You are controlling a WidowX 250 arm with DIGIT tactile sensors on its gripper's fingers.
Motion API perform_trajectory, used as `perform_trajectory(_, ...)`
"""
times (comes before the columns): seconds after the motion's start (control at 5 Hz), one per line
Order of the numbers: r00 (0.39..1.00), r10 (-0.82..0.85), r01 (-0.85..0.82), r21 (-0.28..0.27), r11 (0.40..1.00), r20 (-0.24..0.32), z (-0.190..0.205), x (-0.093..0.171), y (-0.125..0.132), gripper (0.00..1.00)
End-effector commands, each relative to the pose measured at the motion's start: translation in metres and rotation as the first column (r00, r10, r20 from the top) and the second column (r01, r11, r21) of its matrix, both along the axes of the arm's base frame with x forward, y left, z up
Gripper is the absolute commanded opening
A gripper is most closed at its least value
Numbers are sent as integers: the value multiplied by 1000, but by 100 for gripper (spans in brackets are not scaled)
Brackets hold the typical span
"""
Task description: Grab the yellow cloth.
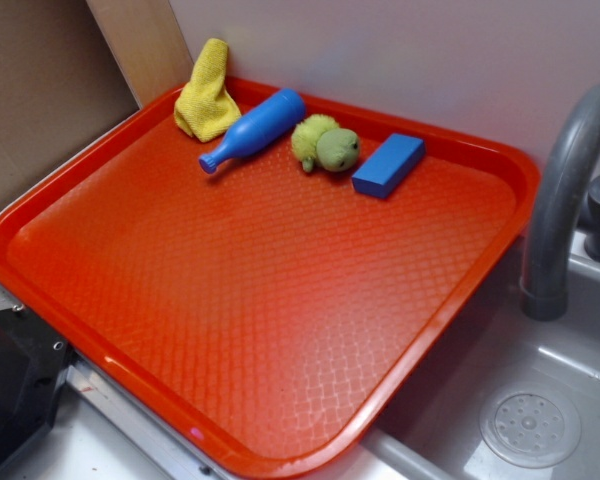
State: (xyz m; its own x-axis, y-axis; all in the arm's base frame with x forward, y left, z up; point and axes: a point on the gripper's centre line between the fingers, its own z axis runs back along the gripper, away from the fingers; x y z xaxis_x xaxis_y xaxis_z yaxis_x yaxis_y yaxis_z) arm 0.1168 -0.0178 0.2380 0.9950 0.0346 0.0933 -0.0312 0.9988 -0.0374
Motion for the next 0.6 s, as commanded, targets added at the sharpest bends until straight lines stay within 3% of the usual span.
perform_trajectory(0.0, 1000, 0, 0, 0, 1000, 0, 0, 0, 0, 100)
perform_trajectory(0.2, 982, 188, -188, 27, 982, 1, -44, 50, 42, 100)
perform_trajectory(0.4, 938, 324, -326, -7, 945, 124, -61, 91, 75, 100)
